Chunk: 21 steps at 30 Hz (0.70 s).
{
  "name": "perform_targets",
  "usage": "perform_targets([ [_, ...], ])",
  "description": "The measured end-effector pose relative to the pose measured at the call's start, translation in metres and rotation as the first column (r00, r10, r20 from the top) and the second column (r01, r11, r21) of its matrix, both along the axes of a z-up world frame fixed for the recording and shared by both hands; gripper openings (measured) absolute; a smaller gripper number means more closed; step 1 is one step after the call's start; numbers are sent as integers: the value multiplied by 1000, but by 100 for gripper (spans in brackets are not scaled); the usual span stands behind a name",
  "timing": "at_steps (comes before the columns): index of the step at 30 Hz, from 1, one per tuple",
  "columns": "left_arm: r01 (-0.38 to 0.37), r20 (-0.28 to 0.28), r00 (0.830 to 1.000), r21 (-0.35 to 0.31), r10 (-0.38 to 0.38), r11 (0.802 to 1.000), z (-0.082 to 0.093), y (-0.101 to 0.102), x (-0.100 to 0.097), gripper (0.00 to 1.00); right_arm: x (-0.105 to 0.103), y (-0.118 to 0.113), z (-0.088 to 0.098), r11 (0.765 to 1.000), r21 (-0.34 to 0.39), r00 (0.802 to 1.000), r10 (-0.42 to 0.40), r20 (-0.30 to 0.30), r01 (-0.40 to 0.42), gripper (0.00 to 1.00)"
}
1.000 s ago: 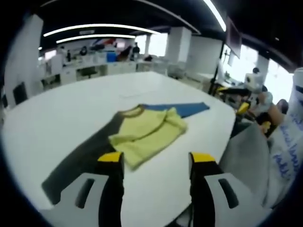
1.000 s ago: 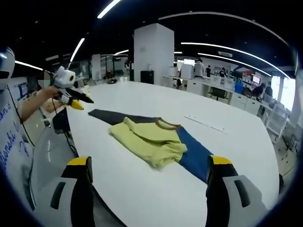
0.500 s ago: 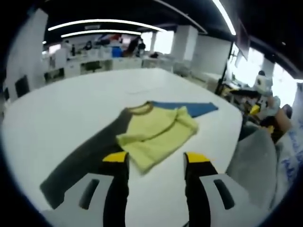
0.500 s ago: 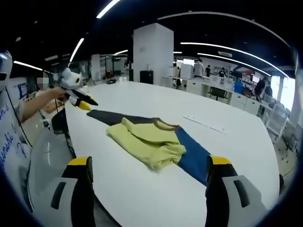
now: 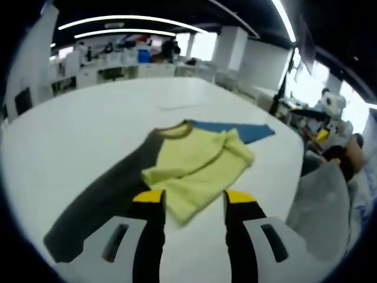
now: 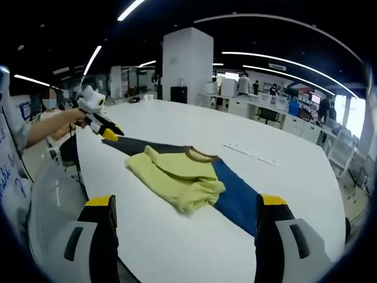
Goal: Fold the garment on the visible template until the final outline fits inside the template.
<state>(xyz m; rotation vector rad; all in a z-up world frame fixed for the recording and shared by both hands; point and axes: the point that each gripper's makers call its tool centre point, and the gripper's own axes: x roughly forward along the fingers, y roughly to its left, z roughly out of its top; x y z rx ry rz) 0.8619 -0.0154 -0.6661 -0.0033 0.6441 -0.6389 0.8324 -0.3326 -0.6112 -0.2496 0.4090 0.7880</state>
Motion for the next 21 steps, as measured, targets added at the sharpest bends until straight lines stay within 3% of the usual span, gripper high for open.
perform_targets([
  [21,-6,-42,999,38,8,999,-27,1,28,33,4,6,-9,1000,3,1000,1,-27,-1,95],
])
